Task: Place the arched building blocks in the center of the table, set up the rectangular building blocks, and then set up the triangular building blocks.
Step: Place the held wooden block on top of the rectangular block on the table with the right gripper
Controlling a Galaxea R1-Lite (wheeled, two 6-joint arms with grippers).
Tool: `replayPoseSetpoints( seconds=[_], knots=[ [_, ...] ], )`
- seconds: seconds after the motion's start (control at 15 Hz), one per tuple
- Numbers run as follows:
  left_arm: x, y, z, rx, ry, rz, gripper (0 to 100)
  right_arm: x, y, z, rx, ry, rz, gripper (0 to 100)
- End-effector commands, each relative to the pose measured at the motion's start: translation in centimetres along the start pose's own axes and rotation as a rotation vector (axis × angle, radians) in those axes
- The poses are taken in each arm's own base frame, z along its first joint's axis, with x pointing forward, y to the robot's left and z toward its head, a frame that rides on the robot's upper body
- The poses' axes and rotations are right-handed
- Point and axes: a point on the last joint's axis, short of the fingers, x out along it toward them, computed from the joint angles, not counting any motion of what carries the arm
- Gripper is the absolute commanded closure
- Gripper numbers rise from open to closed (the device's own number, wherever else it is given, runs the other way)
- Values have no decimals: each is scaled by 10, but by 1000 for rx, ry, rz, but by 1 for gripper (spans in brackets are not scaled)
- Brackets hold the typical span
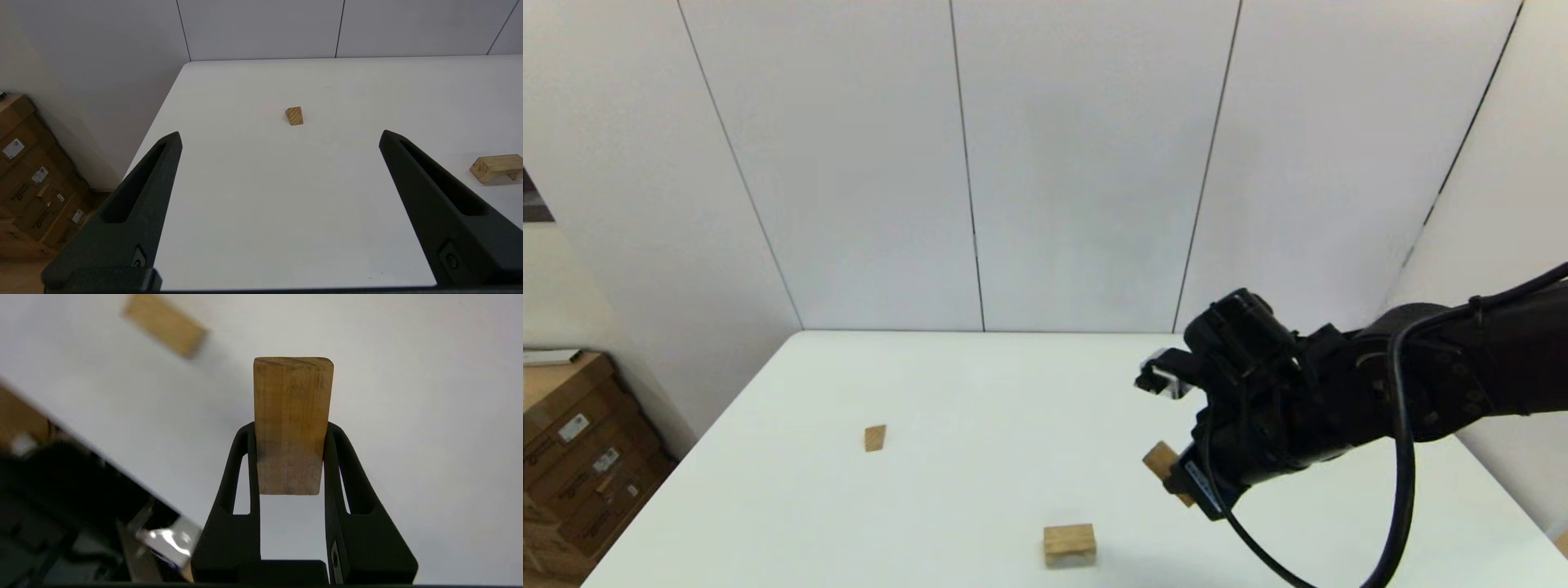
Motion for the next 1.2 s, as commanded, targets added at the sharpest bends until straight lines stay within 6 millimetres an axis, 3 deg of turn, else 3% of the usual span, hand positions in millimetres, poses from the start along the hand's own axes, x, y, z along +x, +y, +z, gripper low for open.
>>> replayPoseSetpoints(
  seconds=[0.07, 0.27, 0.47, 1.2],
  knots=[
    [0, 0, 0, 0, 2, 1, 0, 11, 18, 21, -213, 38, 139, 100],
    [0, 0, 0, 0, 2, 0, 0, 33, 23, 22, -315, 74, 190, 100],
    [0, 0, 0, 0, 2, 1, 0, 43, 29, 21, -431, 79, 244, 100],
    [0, 0, 0, 0, 2, 0, 0, 96, 61, 43, -615, 148, 314, 100]
  ],
)
